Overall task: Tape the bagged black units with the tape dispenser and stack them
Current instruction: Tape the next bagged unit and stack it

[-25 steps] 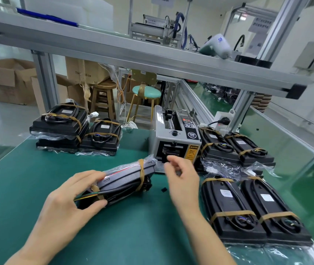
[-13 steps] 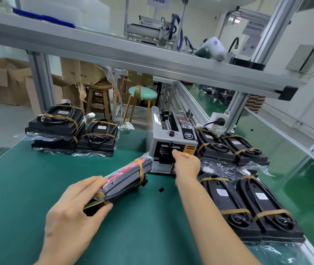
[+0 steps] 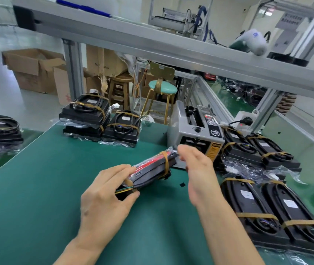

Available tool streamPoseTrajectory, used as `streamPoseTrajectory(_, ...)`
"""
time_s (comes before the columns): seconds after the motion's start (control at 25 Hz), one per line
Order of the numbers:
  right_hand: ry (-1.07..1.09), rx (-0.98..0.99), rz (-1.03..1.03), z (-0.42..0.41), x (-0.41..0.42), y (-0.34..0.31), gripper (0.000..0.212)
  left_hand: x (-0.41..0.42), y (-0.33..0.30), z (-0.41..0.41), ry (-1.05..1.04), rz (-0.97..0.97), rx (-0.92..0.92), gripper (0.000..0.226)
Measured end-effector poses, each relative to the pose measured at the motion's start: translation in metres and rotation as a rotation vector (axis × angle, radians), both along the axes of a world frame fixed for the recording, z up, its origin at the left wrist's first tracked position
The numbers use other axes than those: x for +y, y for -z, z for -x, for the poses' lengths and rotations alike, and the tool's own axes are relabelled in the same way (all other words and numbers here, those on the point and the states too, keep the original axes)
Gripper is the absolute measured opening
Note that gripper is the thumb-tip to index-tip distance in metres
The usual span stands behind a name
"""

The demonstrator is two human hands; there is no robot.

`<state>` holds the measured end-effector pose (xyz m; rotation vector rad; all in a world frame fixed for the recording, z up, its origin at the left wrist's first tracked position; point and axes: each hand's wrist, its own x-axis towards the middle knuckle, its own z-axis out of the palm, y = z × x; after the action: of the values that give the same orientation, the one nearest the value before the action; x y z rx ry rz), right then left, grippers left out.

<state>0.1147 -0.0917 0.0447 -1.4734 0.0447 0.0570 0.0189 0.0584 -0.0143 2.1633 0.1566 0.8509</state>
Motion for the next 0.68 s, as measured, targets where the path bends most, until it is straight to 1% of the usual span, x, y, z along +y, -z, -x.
streamPoseTrajectory(0.04,-0.157,-0.08,0.055,0.019,0.006,-0.001,0.016,-0.001,0.0,0.0,-0.004,0.006,0.001,0.06)
streamPoseTrajectory(0.08,-0.259,-0.14,0.129,0.032,0.011,0.002,0.015,-0.002,0.001,-0.001,-0.003,0.008,0.001,0.06)
streamPoseTrajectory(0.12,-0.297,-0.19,0.214,0.04,0.015,0.006,0.018,-0.003,0.002,0.0,-0.002,0.006,-0.002,0.061)
streamPoseTrajectory(0.2,-0.258,-0.224,0.364,0.045,0.017,0.012,0.021,-0.004,0.002,0.002,-0.004,-0.005,-0.012,0.061)
streamPoseTrajectory(0.24,-0.239,-0.222,0.403,0.044,0.017,0.012,0.021,-0.005,0.002,0.002,-0.009,-0.009,-0.018,0.061)
streamPoseTrajectory(0.32,-0.229,-0.216,0.425,0.045,0.016,0.011,0.022,-0.007,0.001,0.002,-0.019,-0.01,-0.026,0.06)
streamPoseTrajectory(0.48,-0.234,-0.234,0.459,0.048,0.019,0.011,0.031,-0.007,0.001,0.001,-0.031,-0.012,-0.036,0.059)
streamPoseTrajectory(0.68,-0.251,-0.222,0.475,0.05,0.021,0.012,0.03,-0.008,0.001,0.001,-0.039,-0.008,-0.038,0.058)
